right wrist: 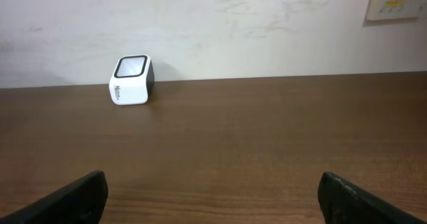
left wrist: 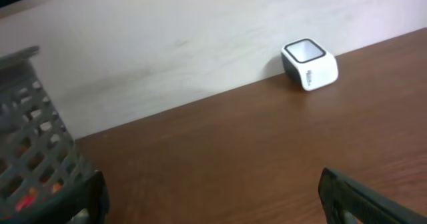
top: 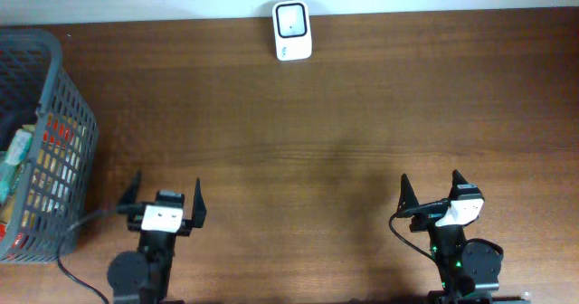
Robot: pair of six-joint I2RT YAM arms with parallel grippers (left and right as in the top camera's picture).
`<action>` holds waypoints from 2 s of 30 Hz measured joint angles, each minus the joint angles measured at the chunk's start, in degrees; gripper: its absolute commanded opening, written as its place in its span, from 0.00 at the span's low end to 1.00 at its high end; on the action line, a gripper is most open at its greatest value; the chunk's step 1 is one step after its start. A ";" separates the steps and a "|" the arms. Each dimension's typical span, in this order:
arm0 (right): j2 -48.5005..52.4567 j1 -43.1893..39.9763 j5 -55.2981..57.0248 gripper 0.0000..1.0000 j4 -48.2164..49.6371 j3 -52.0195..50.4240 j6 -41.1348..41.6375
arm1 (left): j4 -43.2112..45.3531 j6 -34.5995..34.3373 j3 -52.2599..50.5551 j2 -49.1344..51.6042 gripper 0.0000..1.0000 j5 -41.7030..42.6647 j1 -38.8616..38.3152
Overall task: Scan the item barcode
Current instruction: 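Reach the left gripper into the basket and grasp the small teal packet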
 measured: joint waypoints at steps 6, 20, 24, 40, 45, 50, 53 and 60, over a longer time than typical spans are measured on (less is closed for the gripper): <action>0.17 0.00 0.00 0.99 0.00 0.00 0.00 | -4.90 0.00 17.90 19.85 0.99 4.74 0.00; 0.28 0.00 0.00 0.99 -0.02 0.00 0.02 | -61.77 0.02 100.63 77.66 0.99 10.01 -0.04; 0.26 0.00 0.00 0.99 -0.02 0.00 0.00 | -56.81 0.00 106.01 81.09 0.99 5.11 -0.11; 0.26 0.00 0.00 0.99 0.00 0.00 0.02 | -49.81 -7.48 102.64 88.63 0.88 -12.13 35.17; 0.26 0.00 0.00 0.99 -0.02 0.00 0.02 | -49.88 -3.74 101.07 100.63 0.77 -10.05 36.39; 0.26 0.00 0.00 0.99 0.00 0.00 0.00 | -49.29 1.14 101.00 107.89 0.77 -9.55 36.39; 0.26 0.00 0.00 0.99 -0.02 0.00 0.00 | -47.93 3.74 101.00 112.10 0.77 -9.42 36.39; 0.26 0.00 0.00 0.99 0.00 0.00 -0.02 | -46.07 6.23 101.00 116.74 0.25 -9.40 36.39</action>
